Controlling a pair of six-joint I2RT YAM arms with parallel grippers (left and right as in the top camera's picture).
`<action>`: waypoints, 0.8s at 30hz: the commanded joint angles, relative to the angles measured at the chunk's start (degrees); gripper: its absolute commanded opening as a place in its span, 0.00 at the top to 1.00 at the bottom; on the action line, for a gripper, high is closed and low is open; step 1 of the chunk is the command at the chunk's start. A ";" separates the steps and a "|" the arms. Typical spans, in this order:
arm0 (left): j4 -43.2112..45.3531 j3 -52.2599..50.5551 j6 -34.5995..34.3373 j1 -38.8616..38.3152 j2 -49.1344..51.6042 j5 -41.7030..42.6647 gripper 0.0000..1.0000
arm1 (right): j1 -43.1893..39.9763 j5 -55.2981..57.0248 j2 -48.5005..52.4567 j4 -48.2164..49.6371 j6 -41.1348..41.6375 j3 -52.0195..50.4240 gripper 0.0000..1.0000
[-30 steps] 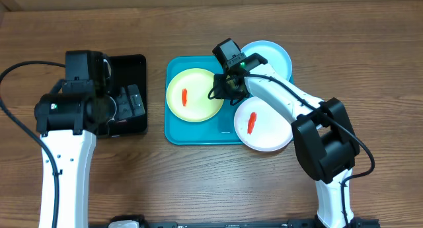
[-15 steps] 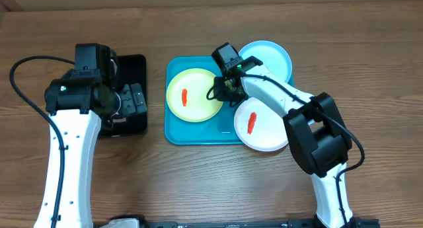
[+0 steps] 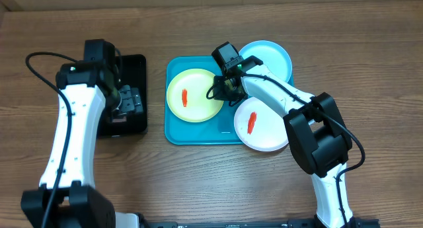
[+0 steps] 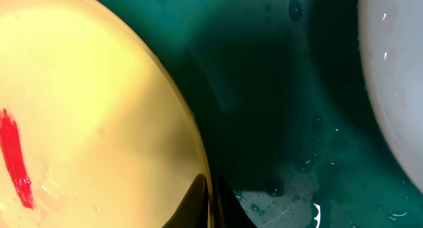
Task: Clean dirty plates on tray and stack at the side
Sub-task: 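Reach the left gripper into the black tray and grasp the sponge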
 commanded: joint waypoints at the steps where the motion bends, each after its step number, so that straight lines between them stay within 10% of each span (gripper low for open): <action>1: 2.05 -0.07 3.89 3.37 2.95 -1.07 0.11 | -0.02 1.36 0.90 -1.40 -0.24 0.48 0.96; 10: 12.66 -0.07 18.16 6.60 12.13 4.74 0.17 | -0.04 1.57 0.90 -1.79 -2.14 0.46 0.96; 17: 15.39 -0.07 17.09 7.26 18.40 4.66 0.58 | -0.04 1.20 0.90 -1.51 -2.05 0.44 0.96; 24: 18.34 -0.07 16.55 7.26 20.94 3.08 0.51 | -0.04 0.02 0.90 -0.98 -1.92 0.44 0.96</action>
